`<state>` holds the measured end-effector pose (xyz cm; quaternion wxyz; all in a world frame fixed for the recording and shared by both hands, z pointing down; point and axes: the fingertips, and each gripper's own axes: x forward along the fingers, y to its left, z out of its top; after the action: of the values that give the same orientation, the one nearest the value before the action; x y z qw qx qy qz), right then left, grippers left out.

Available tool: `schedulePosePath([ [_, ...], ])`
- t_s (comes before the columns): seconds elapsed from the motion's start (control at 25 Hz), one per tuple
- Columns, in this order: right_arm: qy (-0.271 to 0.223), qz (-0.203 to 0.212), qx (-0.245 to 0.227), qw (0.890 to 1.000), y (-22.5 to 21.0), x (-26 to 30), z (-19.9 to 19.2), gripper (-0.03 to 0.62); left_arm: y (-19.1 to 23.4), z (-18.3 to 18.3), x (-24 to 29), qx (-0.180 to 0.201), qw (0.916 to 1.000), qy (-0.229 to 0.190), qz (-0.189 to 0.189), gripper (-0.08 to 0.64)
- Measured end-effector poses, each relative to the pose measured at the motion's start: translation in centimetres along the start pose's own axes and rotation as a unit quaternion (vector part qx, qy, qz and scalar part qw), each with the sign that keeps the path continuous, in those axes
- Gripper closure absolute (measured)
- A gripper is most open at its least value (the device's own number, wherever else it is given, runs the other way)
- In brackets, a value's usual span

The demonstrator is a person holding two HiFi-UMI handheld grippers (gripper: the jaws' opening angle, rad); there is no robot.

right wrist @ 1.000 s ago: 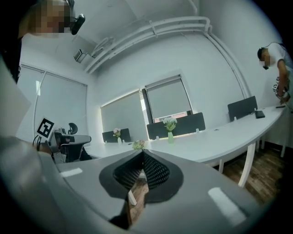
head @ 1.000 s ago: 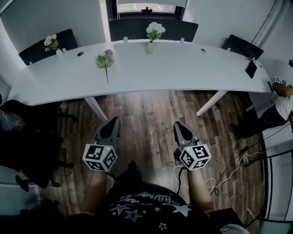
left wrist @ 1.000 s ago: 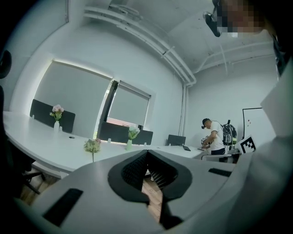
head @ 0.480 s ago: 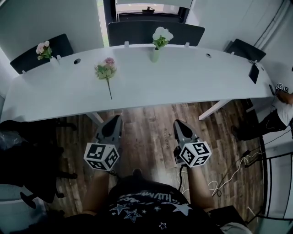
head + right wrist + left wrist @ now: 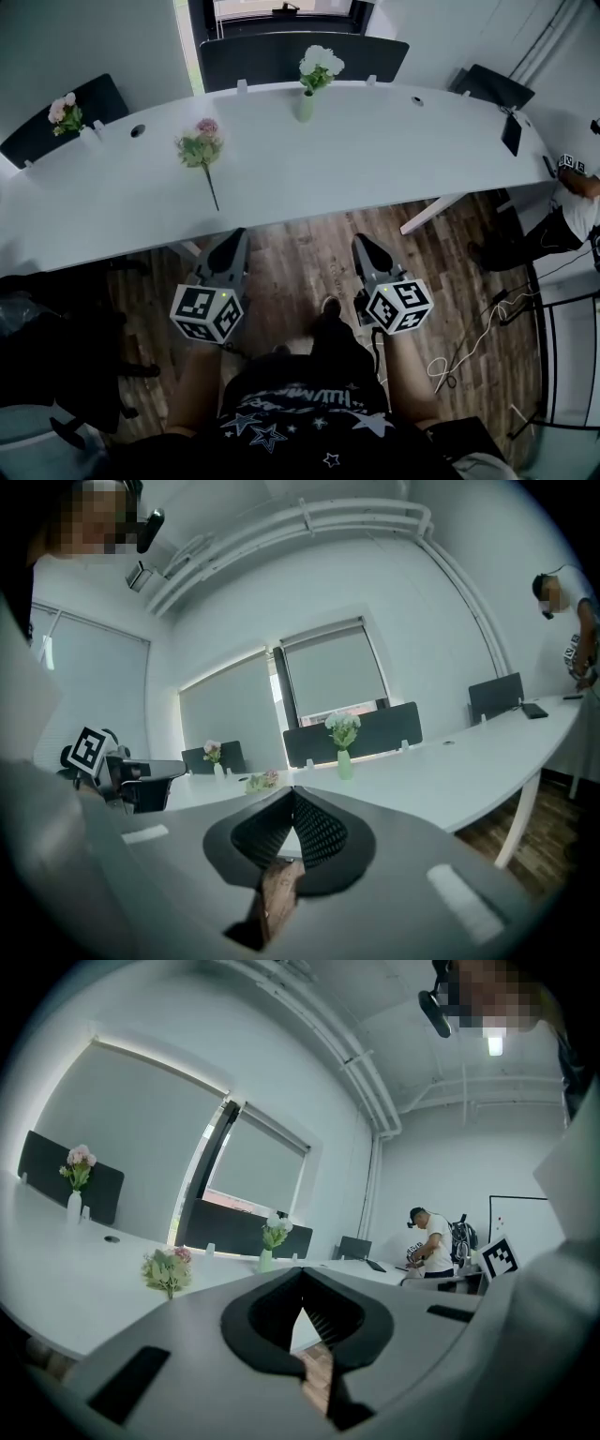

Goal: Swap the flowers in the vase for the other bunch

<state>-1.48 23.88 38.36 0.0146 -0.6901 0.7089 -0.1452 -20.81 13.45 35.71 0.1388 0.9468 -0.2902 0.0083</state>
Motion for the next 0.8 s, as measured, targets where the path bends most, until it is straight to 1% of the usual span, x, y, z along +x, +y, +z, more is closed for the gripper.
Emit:
schedulePosePath([
  [0.08,-0.002,0.0,0.004,1.0,-1.0,0.6,0.1,0.589,-0.3,0.0,0.8,0.006,1.0,0.002,-0.003,0.552],
  [0.2,-0.009,0.003,0.017,1.0,-2.7,2.5,0.5,0.589,0.0,0.5,2.3,0.028,0.9996,0.0,0.004,0.552],
  [0.28,-0.012,0.014,0.018,1.0,-3.4,4.3,1.0,0.589,0.5,1.1,3.6,0.047,0.9987,-0.009,0.016,0.552],
  [0.36,-0.013,0.028,0.014,0.999,-4.1,6.2,1.7,0.589,0.8,1.5,5.3,0.055,0.9981,-0.015,0.023,0.552],
  [0.52,-0.015,0.045,0.013,0.999,-6.6,9.9,3.4,0.589,1.5,2.1,9.3,0.052,0.998,-0.012,0.034,0.552],
  [0.8,-0.007,0.063,0.024,0.998,-11.6,15.3,6.1,0.589,4.2,3.0,15.3,0.036,0.9967,0.001,0.073,0.551],
])
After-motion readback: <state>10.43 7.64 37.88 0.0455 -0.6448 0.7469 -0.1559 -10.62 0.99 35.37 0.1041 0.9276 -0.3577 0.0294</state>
